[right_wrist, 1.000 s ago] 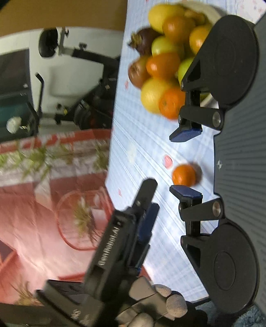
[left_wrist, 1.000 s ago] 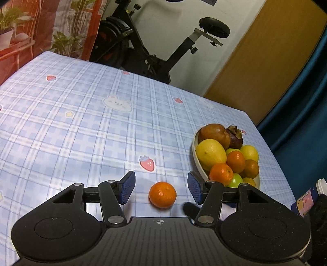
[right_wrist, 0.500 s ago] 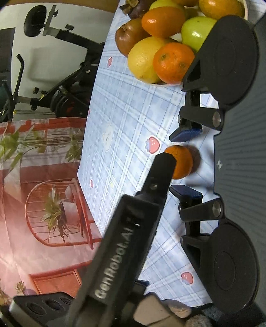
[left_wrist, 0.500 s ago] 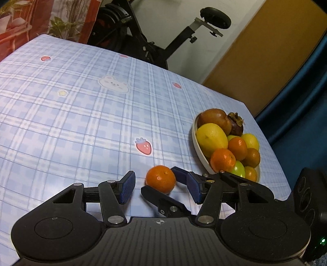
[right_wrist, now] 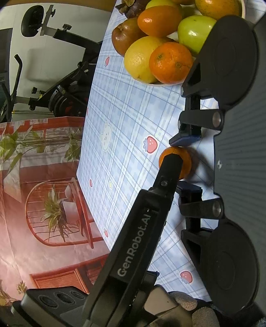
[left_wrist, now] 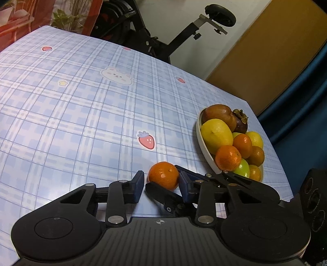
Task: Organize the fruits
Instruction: 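Close the left tool's fingers on the orange, then carry the orange with the left tool onto the plate and release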
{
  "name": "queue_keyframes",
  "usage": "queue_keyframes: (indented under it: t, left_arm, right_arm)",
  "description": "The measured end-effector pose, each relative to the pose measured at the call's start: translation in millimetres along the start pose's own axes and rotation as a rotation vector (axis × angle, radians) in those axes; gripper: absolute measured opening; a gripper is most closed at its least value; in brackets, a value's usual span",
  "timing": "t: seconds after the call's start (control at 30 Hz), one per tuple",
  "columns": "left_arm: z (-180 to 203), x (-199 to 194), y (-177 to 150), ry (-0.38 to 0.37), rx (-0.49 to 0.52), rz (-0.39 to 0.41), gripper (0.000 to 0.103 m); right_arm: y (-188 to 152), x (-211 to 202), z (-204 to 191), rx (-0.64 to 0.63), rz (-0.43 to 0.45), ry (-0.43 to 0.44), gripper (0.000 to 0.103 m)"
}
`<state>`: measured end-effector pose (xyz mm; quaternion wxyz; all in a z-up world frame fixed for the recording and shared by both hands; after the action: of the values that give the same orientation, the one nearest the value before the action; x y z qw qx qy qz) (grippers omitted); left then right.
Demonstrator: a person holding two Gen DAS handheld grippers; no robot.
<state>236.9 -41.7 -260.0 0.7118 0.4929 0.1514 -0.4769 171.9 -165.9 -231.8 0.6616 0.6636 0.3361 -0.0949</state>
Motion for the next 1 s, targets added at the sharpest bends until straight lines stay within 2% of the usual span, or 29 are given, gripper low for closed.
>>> queue_keyframes:
  t: [0.27, 0.5, 0.6, 0.77, 0.87, 1.0]
  left_arm:
    - [1, -4, -1, -0.006, 0.005, 0.009, 0.037]
    - [19, -19, 3, -0.038, 0.050, 0.053, 0.037]
    - [34, -24, 6, -0.075, 0.077, 0.075, 0.037]
    - [73, -22, 14, -0.101, 0.191, 0.109, 0.037]
    - [97, -14, 18, -0.115, 0.247, 0.091, 0.037]
    - [122, 4, 17, -0.151, 0.297, 0.035, 0.037]
  right_arm:
    - [-1, -3, 0, 0.013, 0.004, 0.005, 0.039]
    - [-5, -23, -2, 0.010, 0.104, -0.036, 0.039]
    - [-5, -40, 3, 0.028, 0.156, -0.061, 0.039]
    - [-2, -68, 20, 0.079, 0.240, -0.126, 0.039]
    - [-2, -81, 34, 0.124, 0.267, -0.171, 0.039]
    - [-6, -96, 52, 0.186, 0.258, -0.232, 0.039]
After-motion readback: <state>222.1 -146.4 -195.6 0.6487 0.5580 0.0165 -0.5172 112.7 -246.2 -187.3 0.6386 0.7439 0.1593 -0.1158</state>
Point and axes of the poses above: each gripper's, at about its wrist camera, not at the fingertips, and x roughly the way its jaws point, z to its right, y to its top, the point moved 1 cm from there along x, roughly the way its jaws point, and after that the axes turned 3 degrees about -x, right-handed, at the moved point
